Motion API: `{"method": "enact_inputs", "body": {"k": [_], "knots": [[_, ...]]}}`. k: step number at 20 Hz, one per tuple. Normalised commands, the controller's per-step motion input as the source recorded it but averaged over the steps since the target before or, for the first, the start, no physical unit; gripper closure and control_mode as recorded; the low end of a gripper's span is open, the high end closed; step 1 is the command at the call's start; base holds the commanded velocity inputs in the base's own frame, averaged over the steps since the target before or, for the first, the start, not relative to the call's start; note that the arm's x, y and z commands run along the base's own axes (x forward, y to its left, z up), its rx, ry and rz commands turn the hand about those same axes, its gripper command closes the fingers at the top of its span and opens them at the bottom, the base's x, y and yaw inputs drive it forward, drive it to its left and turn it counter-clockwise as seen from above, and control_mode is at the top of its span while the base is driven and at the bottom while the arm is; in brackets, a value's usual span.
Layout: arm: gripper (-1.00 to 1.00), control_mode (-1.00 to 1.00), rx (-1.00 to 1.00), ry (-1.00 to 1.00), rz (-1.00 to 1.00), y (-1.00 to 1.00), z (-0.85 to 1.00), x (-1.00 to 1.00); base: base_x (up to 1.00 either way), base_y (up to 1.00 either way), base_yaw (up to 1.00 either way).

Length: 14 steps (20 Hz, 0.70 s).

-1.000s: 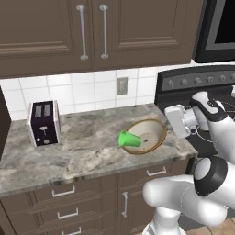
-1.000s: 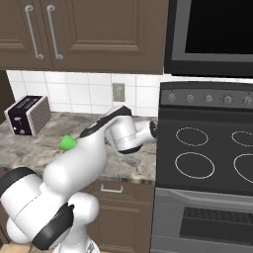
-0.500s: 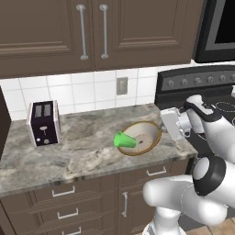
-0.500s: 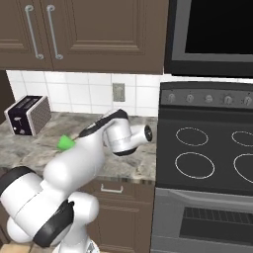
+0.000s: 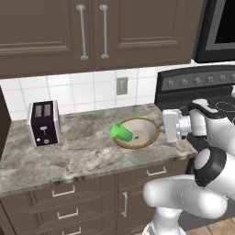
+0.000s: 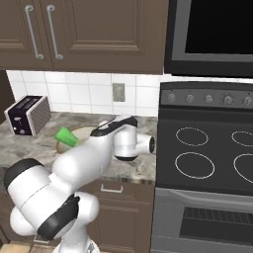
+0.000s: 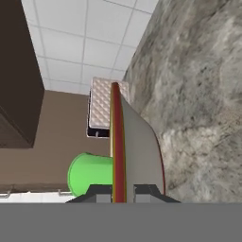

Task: Place the cup inside the bowl on the dining table and move the bowl to any counter.

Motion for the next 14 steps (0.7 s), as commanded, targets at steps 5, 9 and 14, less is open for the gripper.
{"method": "enact_inputs", "body": {"k": [5, 9, 14], "knots": [[1.00, -1.00, 0.00, 0.05, 0.00, 0.00, 0.00, 0.24, 0.00, 0.00, 0.00], [1.00, -1.00, 0.00, 0.13, 0.00, 0.01, 0.00, 0.38, 0.00, 0.00, 0.00], [1.00, -1.00, 0.00, 0.10, 0.00, 0.03, 0.00, 0.36, 0.00, 0.00, 0.00]]}}
